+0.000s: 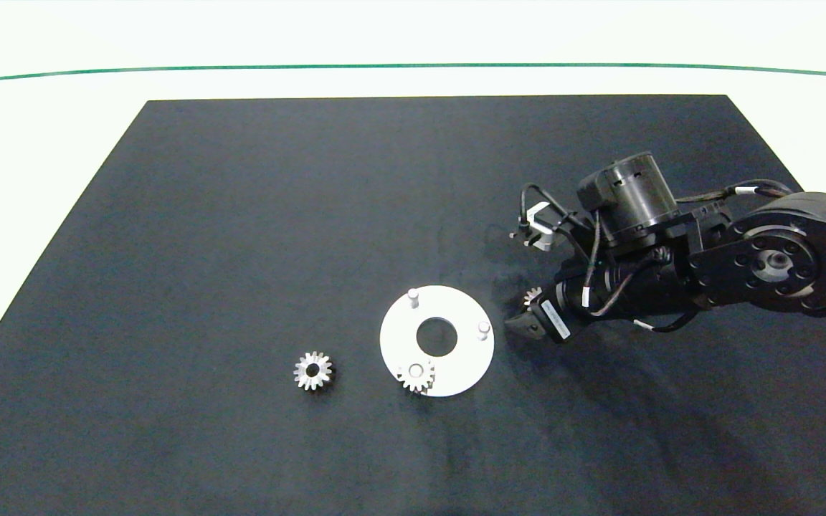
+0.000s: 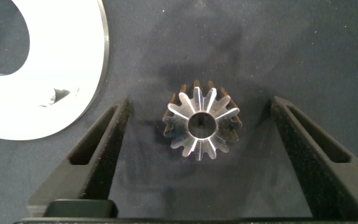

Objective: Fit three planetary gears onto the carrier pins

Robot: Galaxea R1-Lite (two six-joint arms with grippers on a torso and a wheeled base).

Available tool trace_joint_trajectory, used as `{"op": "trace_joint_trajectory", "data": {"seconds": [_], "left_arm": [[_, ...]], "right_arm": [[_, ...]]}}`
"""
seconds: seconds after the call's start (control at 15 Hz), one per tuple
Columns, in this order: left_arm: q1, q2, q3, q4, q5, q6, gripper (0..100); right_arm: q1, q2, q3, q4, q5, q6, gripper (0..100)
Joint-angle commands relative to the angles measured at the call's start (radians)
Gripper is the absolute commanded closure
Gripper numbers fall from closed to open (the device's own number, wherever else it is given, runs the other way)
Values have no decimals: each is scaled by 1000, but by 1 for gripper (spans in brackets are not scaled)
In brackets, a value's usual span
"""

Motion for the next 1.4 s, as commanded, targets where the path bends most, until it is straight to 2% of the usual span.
{"op": "trace_joint_trajectory", "data": {"seconds": [0.07,1.07,1.4], "left_arm": [[1,-1,0,6,0,2,0],[1,1,-21,8,0,2,0],[-1,2,-43,52,10,4,0]], "right_arm": [[1,2,1,2,0,-2,15],[1,1,5,5,-2,-2,45],[1,1,7,5,-2,-3,55]]}}
